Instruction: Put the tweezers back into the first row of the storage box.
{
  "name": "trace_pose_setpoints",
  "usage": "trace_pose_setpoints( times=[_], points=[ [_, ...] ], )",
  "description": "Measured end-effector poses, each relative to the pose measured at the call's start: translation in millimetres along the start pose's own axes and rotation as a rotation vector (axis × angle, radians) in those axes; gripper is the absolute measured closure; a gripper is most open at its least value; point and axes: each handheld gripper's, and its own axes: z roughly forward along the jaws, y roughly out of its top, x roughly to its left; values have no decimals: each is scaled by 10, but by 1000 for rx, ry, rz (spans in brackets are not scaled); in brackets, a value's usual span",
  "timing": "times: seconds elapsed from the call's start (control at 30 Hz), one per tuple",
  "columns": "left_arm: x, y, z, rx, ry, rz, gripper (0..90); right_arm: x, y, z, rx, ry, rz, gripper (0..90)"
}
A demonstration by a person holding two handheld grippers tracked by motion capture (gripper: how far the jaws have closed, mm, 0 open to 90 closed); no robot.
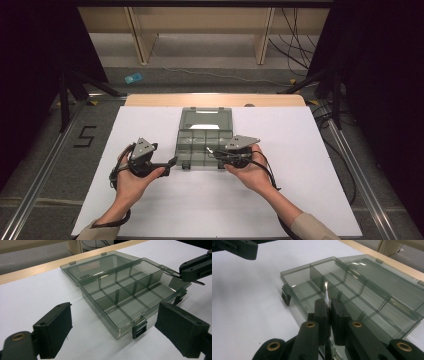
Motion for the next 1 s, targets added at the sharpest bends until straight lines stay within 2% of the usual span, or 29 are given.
trace_pose_setpoints(
  times=[0.03, 0.27, 0.4, 0.5, 1.0],
  points=[
    [-4, -3, 3, 0, 0, -13, 124, 0, 0, 0, 0, 0, 0, 846],
    [0, 2, 0, -1, 2, -1, 124, -50, 39, 17, -13, -13, 7, 846],
    [-5, -1, 4, -2, 1, -11, 124, -65, 53, 31, -25, -21, 5, 846],
    [-1, 4, -1, -2, 2, -1, 124, -74, 65, 44, -19, -20, 9, 846],
    [1, 2, -1, -5, 1, -11, 124, -124, 93, 86, -23, -32, 14, 846]
  ],
)
